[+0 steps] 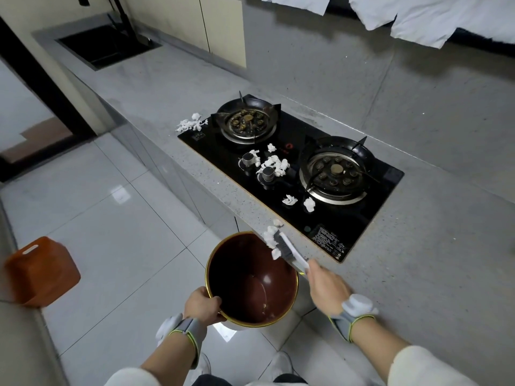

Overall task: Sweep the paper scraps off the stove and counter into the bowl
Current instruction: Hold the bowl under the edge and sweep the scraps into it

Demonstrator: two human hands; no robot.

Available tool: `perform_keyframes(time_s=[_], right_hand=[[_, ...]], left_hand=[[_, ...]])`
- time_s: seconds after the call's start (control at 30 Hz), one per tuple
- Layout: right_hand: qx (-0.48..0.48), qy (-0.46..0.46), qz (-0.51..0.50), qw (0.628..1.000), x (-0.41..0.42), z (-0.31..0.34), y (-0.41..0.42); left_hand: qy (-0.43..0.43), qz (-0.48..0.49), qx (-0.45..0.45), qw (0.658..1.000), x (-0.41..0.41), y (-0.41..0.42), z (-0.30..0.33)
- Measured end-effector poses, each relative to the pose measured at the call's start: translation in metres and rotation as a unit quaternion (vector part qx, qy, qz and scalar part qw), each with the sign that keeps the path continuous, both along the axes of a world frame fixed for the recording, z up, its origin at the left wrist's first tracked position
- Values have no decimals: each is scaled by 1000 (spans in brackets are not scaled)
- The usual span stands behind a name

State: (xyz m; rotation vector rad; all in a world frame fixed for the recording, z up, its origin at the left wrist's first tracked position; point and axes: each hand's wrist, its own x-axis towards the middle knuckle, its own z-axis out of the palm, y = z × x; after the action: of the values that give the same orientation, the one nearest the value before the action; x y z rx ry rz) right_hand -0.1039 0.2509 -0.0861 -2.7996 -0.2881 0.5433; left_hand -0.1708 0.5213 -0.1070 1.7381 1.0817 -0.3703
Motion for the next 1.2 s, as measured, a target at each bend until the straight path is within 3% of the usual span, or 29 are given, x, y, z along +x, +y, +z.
perform_keyframes(time_s=[0.2, 0.43, 0.53, 0.8, 1.2], right_hand=[[49, -17, 35, 998, 19, 8, -13], [3, -36, -177, 984, 72, 6, -67], [-24, -8, -198, 980, 90, 1, -66], [-61, -35, -85, 994, 120, -14, -43], [-81, -1, 57, 995, 185, -4, -14]], left_hand=[[7, -10, 10, 1000, 3, 7, -4], [7, -10, 19, 1000, 4, 11, -2], [8, 0, 22, 1000, 5, 13, -2], [9, 23, 21, 999, 10, 11, -1], [15, 62, 16, 998, 19, 18, -11]])
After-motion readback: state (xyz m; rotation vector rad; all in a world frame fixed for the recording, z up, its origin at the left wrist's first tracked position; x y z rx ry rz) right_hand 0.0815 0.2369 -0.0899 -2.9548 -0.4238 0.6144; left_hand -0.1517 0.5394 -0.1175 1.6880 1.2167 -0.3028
